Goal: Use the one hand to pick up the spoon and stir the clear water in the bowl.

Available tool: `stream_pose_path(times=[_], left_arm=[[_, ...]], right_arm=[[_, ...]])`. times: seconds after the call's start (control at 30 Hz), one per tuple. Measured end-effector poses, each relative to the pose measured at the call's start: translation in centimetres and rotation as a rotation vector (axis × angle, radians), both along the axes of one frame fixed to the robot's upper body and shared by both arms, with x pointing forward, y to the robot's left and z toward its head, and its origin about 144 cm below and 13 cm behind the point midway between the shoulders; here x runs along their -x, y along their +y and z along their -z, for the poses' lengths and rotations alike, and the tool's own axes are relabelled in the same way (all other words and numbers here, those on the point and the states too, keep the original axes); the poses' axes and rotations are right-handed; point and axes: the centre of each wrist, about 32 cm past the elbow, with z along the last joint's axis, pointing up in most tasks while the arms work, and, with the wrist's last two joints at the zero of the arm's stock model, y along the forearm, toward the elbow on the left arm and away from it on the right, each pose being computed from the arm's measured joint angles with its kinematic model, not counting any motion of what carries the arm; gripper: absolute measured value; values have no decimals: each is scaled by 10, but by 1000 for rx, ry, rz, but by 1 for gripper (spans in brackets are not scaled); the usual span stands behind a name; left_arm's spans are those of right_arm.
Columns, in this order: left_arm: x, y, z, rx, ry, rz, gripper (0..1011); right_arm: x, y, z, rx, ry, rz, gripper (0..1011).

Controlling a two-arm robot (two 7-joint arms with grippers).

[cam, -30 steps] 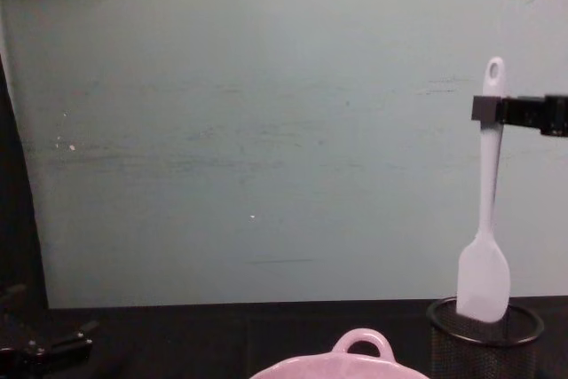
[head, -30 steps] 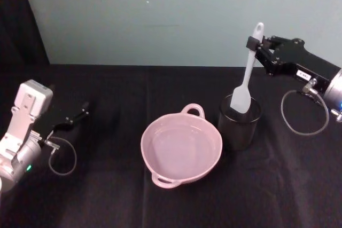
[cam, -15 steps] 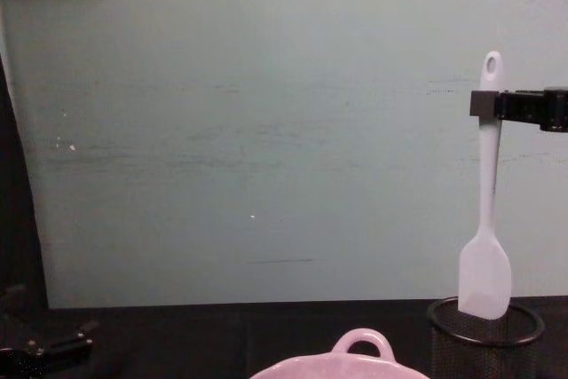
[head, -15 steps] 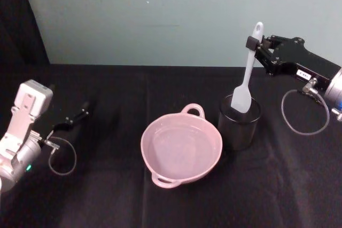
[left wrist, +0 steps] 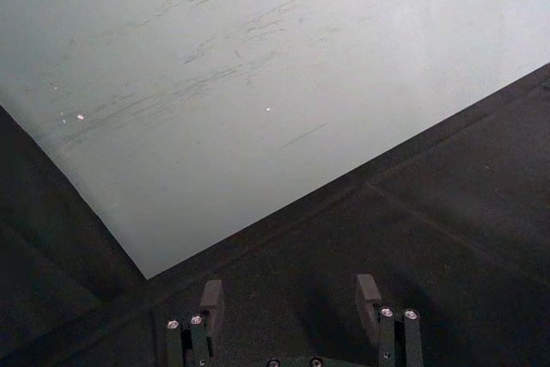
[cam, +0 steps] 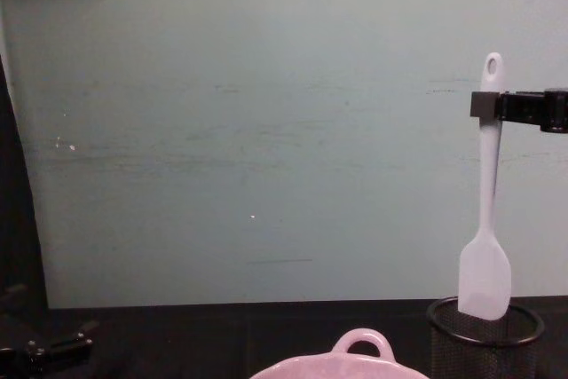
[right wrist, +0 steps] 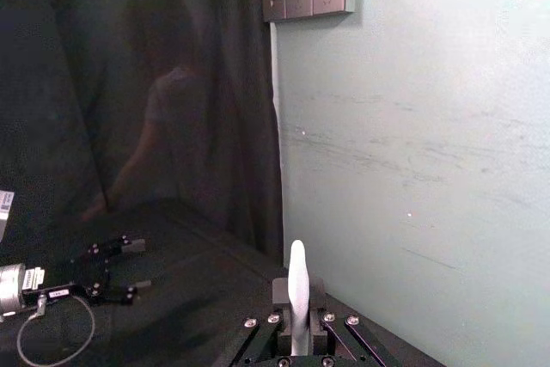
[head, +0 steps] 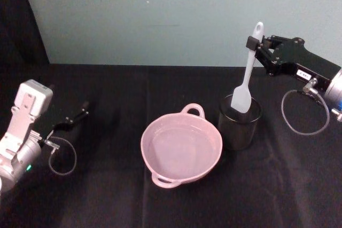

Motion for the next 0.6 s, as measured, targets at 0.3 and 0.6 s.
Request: stream_pose_path(times=[0.3,0.6], left_arm=[[0,0,0,0,0,0,1005],[0,0,0,0,0,0,1005]], right_arm=[[2,3,0,-3,-5,-4,114],[2,26,0,-24,-18,-83,114]])
